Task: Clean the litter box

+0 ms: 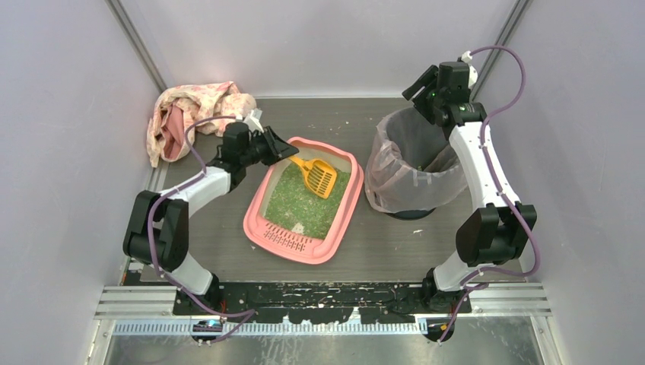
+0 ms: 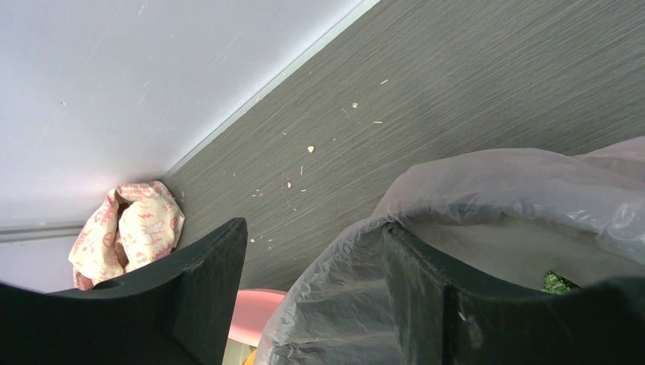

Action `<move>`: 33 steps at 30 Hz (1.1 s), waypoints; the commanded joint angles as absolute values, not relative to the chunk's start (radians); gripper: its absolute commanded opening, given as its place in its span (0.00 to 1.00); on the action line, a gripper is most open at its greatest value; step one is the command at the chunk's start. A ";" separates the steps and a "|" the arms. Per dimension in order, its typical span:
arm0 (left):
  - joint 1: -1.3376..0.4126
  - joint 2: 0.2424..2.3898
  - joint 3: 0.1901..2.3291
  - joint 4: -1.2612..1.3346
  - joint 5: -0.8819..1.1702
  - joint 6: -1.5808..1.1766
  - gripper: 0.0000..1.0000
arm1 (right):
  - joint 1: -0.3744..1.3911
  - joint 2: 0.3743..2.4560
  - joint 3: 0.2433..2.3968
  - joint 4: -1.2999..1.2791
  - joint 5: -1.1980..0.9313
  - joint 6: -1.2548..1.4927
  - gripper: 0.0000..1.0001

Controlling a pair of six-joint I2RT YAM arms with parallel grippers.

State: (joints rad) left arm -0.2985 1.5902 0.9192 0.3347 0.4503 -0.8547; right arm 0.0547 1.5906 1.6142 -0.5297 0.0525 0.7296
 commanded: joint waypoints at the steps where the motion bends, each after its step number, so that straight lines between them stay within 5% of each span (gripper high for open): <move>1: -0.313 1.533 1.060 0.017 0.489 -0.708 0.00 | 0.043 1.573 1.648 -0.467 0.058 0.737 0.70; 11: -0.324 1.477 1.056 -0.131 0.444 -0.623 0.00 | 0.043 1.550 1.604 -0.461 0.063 0.765 0.69; 33: -0.431 1.607 0.948 0.229 0.412 -0.843 0.00 | 0.044 1.462 1.568 -0.527 0.053 0.709 0.69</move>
State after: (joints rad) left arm -0.4011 1.5791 0.9672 0.0933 0.4072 -0.7799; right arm 0.0483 1.5131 1.5555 -0.5407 0.0505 0.7406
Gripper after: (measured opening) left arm 0.215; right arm 0.689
